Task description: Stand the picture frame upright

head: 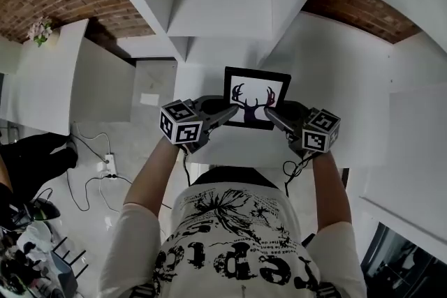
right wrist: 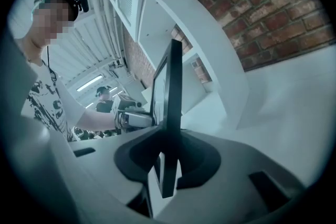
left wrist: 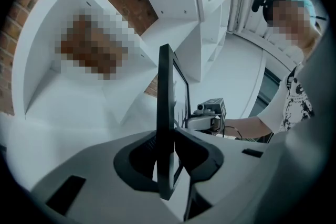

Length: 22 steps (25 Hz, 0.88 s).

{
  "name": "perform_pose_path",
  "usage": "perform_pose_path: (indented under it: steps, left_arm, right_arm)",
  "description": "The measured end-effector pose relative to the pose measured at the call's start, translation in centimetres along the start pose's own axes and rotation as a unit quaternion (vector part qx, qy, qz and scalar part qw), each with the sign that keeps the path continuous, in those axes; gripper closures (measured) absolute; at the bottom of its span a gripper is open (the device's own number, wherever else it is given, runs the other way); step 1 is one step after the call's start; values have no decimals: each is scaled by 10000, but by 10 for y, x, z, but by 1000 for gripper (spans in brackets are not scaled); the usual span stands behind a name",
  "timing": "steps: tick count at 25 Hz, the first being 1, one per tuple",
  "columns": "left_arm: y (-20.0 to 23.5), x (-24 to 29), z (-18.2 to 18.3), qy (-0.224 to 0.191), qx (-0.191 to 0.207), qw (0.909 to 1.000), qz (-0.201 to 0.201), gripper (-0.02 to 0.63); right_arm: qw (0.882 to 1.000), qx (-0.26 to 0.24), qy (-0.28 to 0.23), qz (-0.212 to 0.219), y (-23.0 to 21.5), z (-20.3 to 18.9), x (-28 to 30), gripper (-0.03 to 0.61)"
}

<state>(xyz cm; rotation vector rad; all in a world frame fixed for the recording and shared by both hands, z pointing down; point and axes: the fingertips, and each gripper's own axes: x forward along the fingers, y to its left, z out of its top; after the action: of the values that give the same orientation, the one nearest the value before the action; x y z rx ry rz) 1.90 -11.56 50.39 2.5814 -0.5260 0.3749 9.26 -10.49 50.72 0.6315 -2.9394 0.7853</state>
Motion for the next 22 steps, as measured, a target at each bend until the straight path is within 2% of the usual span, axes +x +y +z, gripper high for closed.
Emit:
perform_pose_path:
  steps: [6,10,17,22]
  left_arm:
    - [28,-3,17,155,409,9990,64,515]
    - [46,0,24,152,603,9980,140,515]
    - [90,17,41,112,1052,9935,432,509]
    - [97,22,39,149,1203,9910,572,497]
  right_arm:
    - [9991,-282,184,-243,-18,17,23,496]
    - [9982,-430,329,-240,-34,21,35,495]
    - [9944,-752,468,-580,-80,34,57,480]
    - [9917,-925,512,-726,-87,32,59,480]
